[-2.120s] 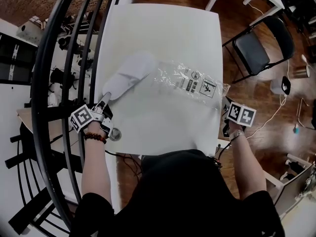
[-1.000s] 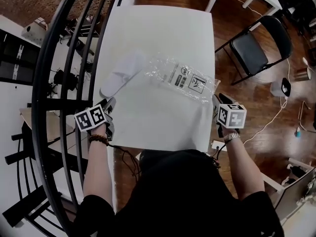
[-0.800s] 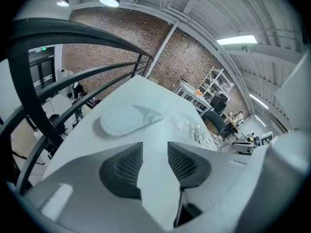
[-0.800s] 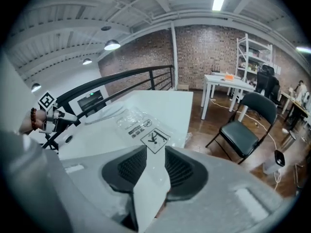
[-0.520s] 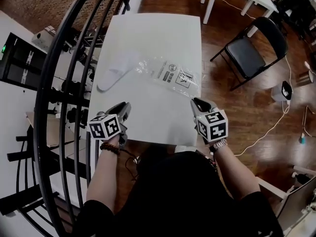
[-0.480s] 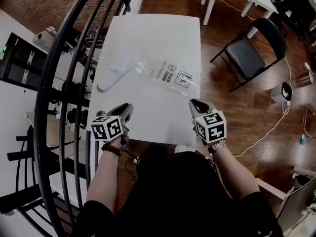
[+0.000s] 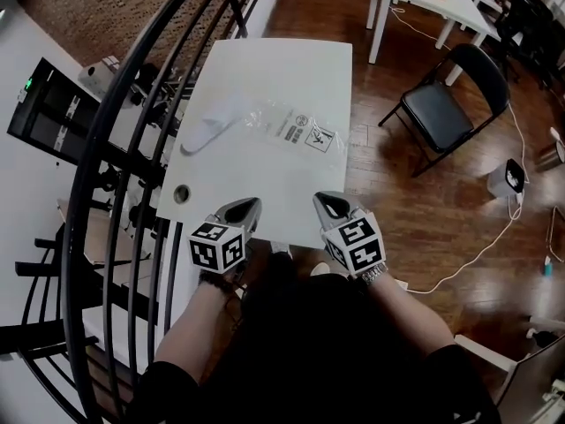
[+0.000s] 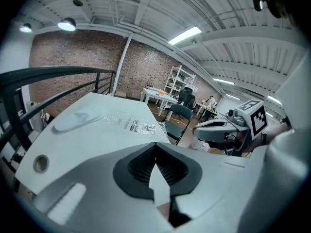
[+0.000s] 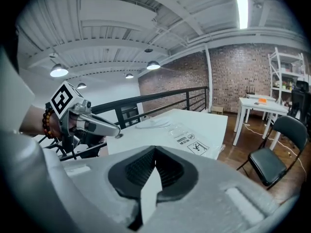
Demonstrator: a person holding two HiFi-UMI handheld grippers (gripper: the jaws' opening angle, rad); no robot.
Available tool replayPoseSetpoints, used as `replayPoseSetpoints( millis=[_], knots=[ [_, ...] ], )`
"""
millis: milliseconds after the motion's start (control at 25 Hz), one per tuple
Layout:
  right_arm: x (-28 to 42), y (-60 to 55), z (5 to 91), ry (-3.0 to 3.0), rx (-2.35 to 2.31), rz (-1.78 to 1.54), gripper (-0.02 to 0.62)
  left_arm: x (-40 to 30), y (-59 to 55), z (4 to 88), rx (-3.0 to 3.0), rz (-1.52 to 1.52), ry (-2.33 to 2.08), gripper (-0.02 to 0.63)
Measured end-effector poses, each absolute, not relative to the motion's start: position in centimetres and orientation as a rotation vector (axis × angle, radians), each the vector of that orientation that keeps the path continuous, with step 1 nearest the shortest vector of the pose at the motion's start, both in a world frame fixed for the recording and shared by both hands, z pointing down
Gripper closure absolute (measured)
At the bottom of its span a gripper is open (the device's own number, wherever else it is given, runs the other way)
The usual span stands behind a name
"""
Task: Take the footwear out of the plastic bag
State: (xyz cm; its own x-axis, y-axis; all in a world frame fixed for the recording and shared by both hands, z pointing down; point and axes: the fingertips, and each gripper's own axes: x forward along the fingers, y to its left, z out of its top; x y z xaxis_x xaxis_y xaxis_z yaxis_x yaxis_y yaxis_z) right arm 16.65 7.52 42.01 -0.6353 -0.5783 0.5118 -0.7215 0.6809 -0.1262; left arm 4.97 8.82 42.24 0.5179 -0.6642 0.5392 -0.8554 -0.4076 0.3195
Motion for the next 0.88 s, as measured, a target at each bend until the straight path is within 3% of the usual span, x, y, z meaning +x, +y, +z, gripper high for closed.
replayPoseSetpoints(
  millis=[360, 880],
  knots=[
    [14.3, 11.2, 40.1, -2.556, 0.925, 0.309, 0.603, 7.8, 12.2, 40.2, 2.321, 0.507, -1.283, 0.589],
    [7.4, 12.0, 38.3, -2.592, 0.911, 0.197, 0.604, 4.4, 12.7, 38.8, 2.415, 0.493, -1.261, 0.589]
  ],
)
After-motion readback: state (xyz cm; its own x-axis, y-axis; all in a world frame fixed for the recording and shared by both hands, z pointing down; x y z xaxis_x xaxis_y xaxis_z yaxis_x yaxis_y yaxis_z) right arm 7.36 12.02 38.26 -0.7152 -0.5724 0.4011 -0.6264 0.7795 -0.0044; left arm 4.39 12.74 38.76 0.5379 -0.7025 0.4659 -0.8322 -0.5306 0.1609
